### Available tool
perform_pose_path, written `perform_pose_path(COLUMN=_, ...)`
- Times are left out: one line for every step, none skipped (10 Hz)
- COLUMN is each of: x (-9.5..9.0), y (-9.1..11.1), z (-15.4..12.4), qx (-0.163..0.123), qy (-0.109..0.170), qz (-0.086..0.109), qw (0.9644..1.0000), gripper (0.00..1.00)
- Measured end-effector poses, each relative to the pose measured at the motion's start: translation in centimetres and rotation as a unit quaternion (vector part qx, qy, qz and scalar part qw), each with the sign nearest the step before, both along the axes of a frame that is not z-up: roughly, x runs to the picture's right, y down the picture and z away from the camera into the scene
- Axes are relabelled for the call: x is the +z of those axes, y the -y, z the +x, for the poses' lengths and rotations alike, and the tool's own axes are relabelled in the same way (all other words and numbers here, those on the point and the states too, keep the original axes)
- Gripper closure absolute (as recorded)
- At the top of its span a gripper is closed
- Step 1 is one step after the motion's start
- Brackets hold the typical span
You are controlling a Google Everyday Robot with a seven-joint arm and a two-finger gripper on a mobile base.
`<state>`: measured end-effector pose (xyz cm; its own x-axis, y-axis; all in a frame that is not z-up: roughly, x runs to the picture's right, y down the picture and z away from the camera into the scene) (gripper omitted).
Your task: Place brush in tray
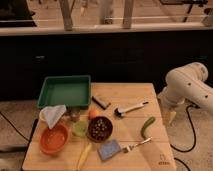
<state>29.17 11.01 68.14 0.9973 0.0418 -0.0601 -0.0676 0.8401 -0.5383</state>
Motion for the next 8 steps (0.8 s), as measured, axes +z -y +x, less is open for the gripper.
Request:
perform_pose_path(x=0.0, y=0.0, z=0.0, qx=0.0, qy=0.0, qz=0.0, qw=1.0, gripper=0.2)
perform_pose_path(x=0.0, y=0.0, z=0.0, qx=0.0, qy=0.0, qz=0.0, qw=1.0, gripper=0.2)
perform_pose_path(x=0.0, y=0.0, z=0.0, qx=0.0, qy=0.0, qz=0.0, qw=1.0, gripper=0.2)
perform_pose_path(x=0.0, y=0.0, z=0.0, qx=0.0, qy=0.0, qz=0.0, qw=1.0, gripper=0.2)
perform_pose_path(x=0.0, y=0.0, z=0.0, qx=0.0, qy=0.0, qz=0.0, qw=1.0, gripper=0.2)
perform_pose_path(x=0.0, y=0.0, z=0.0, qx=0.0, qy=0.0, qz=0.0, qw=1.0, gripper=0.2)
perform_pose_path(x=0.2, y=0.0, z=0.0, qx=-0.002, qy=0.0, qz=0.001, qw=1.0, gripper=0.2)
perform_pose_path(x=1.6, y=-0.1, z=-0.9, qx=-0.012, qy=0.005, qz=0.002, qw=0.9999, gripper=0.2)
